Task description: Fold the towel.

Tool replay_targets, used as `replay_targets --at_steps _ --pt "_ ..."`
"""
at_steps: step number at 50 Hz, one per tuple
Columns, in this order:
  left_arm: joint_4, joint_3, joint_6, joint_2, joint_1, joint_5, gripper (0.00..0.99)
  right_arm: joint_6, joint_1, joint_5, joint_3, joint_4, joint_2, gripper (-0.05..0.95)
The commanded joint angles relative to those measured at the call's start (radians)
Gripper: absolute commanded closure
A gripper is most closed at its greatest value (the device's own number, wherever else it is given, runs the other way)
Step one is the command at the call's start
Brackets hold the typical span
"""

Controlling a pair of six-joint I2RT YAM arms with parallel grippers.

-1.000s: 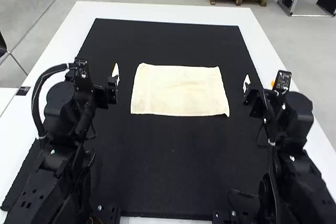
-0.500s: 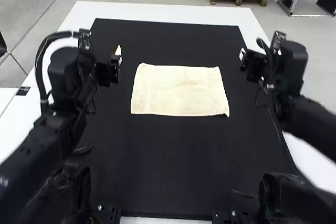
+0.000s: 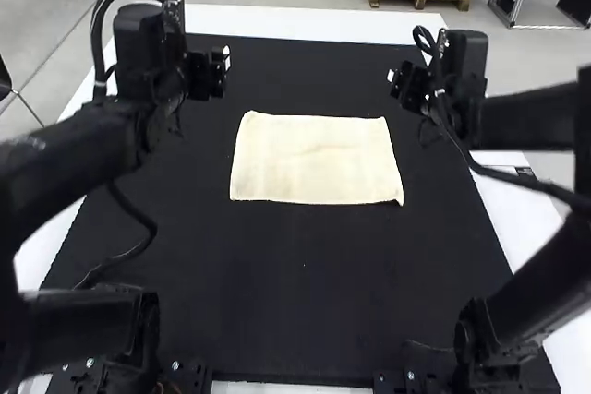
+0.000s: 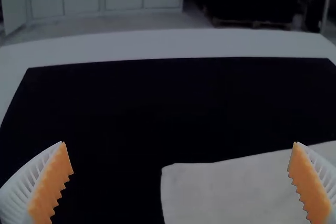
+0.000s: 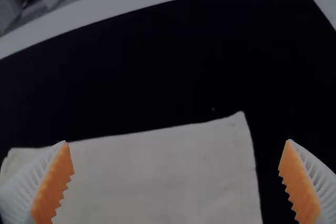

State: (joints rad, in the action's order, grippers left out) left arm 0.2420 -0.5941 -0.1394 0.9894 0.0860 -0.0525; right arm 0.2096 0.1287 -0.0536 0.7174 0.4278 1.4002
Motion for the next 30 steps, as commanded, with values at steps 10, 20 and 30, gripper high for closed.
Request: replay_targets --at_steps 10,20,30 --pt "0.003 -0.115 -0.037 0.147 0.0 -0.07 0.028 0.056 -0.028 -0.077 0.175 0.008 0.209 0.0" --pt "-0.001 -0.156 -0.048 0.192 -0.006 -0.079 0.028 0.077 -0.043 -0.103 0.283 0.005 0.347 0.0" --pt "-0.029 -0.199 -0.051 0.232 -0.031 -0.096 0.028 0.077 -0.075 -0.103 0.432 -0.044 0.513 0.0"
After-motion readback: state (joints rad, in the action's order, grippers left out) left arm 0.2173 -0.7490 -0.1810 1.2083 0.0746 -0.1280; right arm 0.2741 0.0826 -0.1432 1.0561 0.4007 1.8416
